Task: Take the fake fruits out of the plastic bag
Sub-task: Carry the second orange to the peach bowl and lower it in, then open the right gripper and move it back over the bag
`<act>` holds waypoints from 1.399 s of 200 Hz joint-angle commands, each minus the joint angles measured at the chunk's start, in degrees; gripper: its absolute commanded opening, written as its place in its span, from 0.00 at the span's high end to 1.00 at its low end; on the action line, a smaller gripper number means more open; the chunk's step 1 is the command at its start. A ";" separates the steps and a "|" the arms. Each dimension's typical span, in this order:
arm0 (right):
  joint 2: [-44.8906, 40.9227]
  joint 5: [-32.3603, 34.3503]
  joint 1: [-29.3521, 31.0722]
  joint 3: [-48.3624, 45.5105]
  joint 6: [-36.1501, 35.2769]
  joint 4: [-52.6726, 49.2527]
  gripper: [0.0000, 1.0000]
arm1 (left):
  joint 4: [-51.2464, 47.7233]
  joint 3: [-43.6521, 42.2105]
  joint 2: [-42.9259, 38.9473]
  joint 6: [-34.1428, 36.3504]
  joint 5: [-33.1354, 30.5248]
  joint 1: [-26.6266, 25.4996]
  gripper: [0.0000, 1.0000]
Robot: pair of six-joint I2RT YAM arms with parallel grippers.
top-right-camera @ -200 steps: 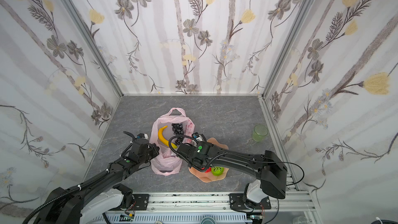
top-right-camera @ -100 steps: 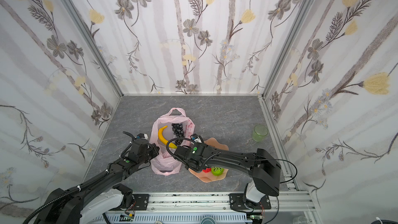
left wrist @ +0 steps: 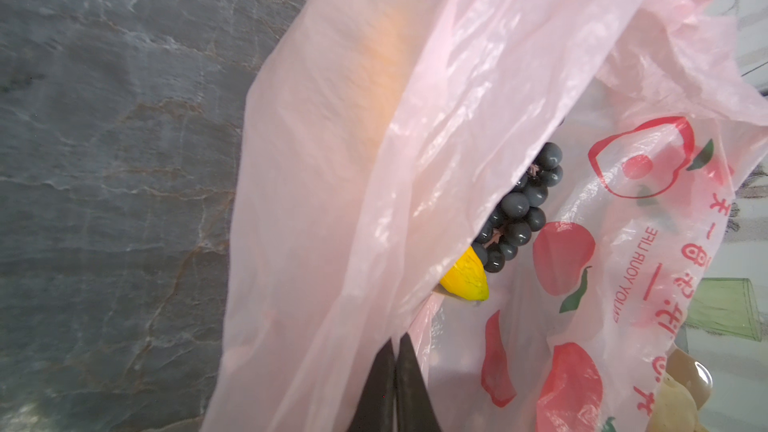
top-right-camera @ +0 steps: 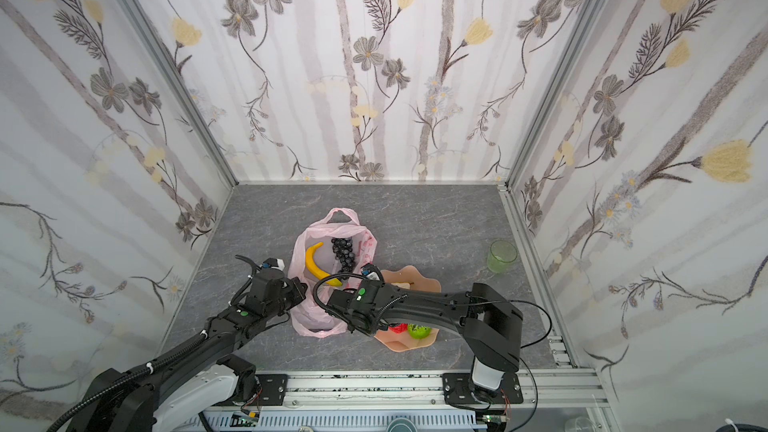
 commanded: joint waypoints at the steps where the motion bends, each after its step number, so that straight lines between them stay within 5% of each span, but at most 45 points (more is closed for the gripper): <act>1: 1.38 1.65 0.58 0.92 0.92 -0.22 0.54 | 1.10 -0.23 -0.41 -0.32 0.07 0.29 1.00; 52: 3.42 1.40 1.92 2.62 0.82 -0.48 0.45 | 1.07 -0.62 -0.75 -0.14 0.43 0.57 1.00; 280: 1.65 4.37 3.23 13.03 1.94 -4.65 0.46 | 1.03 -0.86 -0.50 0.03 0.64 0.80 1.00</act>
